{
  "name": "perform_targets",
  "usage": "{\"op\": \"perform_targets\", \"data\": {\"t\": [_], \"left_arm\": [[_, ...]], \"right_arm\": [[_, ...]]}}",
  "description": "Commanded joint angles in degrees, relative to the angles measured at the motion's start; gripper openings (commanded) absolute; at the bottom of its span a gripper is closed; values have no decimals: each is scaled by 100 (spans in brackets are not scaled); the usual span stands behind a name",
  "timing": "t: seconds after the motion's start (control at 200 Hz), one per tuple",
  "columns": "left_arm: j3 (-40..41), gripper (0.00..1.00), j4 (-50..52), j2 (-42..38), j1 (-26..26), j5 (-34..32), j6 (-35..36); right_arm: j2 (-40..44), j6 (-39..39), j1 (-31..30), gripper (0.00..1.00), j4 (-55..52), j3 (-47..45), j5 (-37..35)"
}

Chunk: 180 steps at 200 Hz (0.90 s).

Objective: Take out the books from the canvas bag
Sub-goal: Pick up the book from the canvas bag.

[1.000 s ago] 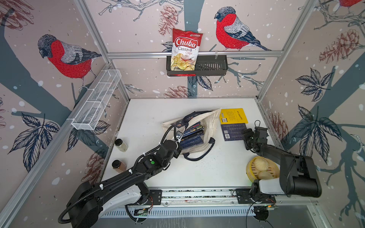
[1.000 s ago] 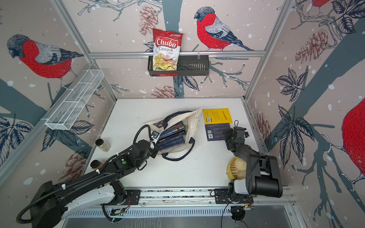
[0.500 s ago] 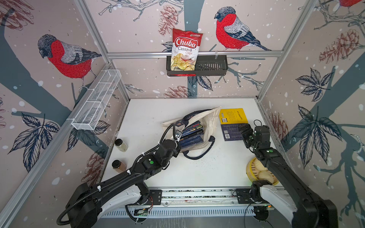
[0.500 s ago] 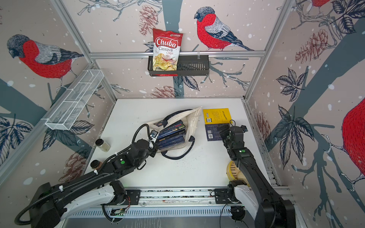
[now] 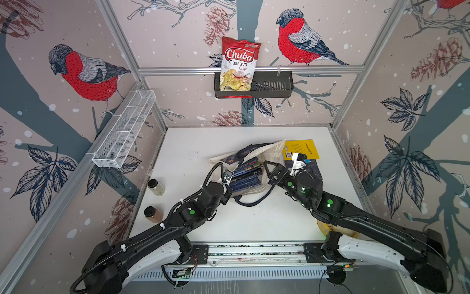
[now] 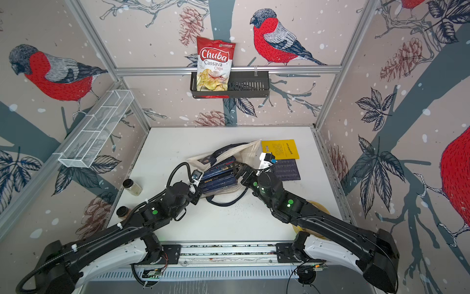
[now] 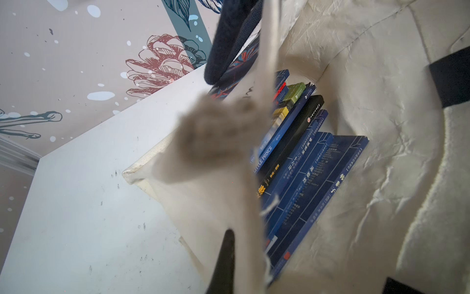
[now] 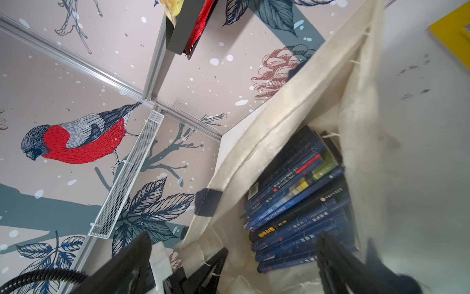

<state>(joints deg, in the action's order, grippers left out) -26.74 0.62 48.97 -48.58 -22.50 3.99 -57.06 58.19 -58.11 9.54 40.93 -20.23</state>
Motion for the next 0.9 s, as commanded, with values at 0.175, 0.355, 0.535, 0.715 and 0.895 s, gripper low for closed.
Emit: {"op": "perform_targets", "data": {"t": [0.175,0.355,0.535,0.715,0.895], "left_arm": [[186,0,-775,-129,-64,209,392],[169,0,-793,-5,-64,134,376],[135,0,-718,53,-64,224,381],[126,0,-704,38,-63,226,401],[126,0,-689,97,-64,271,436]], "right_arm": [[-1400,371,-244,91,1122,51,119],[-2167,752,-394,87,1467,-91,173],[-2929,976,-457,82,1651,-251,308],[-3348,1174,-334,81,1492,-353,318],[-3781,1394,-67,71,1674,-459,679]]}}
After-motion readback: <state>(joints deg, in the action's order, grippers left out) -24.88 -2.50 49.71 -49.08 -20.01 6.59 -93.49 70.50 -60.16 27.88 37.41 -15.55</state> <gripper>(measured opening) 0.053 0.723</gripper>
